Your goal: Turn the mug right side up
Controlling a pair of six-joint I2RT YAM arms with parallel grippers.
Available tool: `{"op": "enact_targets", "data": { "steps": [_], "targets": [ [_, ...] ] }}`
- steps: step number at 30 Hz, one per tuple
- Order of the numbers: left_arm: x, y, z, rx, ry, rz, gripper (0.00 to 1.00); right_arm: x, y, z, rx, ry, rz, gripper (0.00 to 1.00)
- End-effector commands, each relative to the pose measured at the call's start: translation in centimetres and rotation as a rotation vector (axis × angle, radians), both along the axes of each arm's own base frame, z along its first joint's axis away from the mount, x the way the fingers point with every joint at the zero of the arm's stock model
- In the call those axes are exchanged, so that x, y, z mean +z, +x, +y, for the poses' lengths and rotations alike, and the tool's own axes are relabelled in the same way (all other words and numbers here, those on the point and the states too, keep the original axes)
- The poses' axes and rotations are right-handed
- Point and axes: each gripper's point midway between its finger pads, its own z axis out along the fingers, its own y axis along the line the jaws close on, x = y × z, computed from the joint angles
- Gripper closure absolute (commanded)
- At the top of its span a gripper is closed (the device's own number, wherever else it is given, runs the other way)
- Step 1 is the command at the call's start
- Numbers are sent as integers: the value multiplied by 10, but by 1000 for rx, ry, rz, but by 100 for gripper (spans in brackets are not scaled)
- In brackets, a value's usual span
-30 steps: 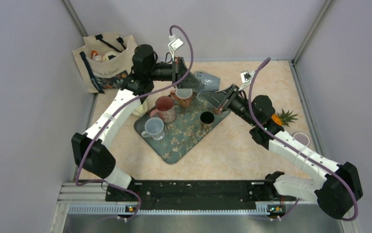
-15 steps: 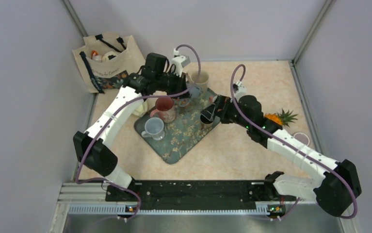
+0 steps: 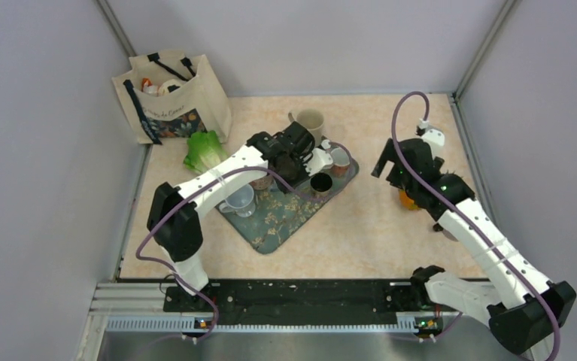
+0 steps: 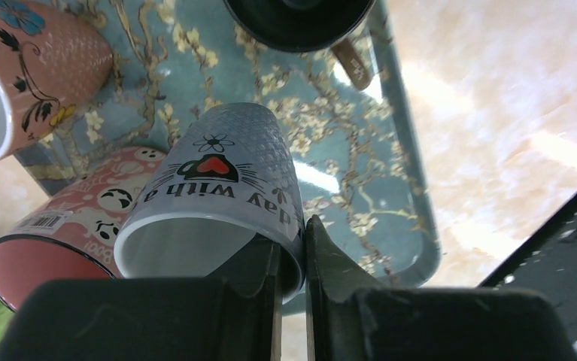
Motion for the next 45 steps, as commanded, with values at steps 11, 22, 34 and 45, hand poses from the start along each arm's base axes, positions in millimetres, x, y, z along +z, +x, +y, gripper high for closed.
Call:
{"op": "enact_targets", "data": {
  "steps": [11,22,34,45],
  "targets": [
    [-52,7,21,-160,252,-49,100,-23,-31,-135,-460,-187,101,1],
    [-56,9,16,-168,240,-46,70,-30,-42,-200,-692,-145,83,1],
    [-8,-8,-2,-164,119,33,31,-64,-77,-269,-1025,-111,84,1],
    [25,-15,5,-116,45,64,24,-118,-62,-287,-995,-37,235,4]
  ]
}}
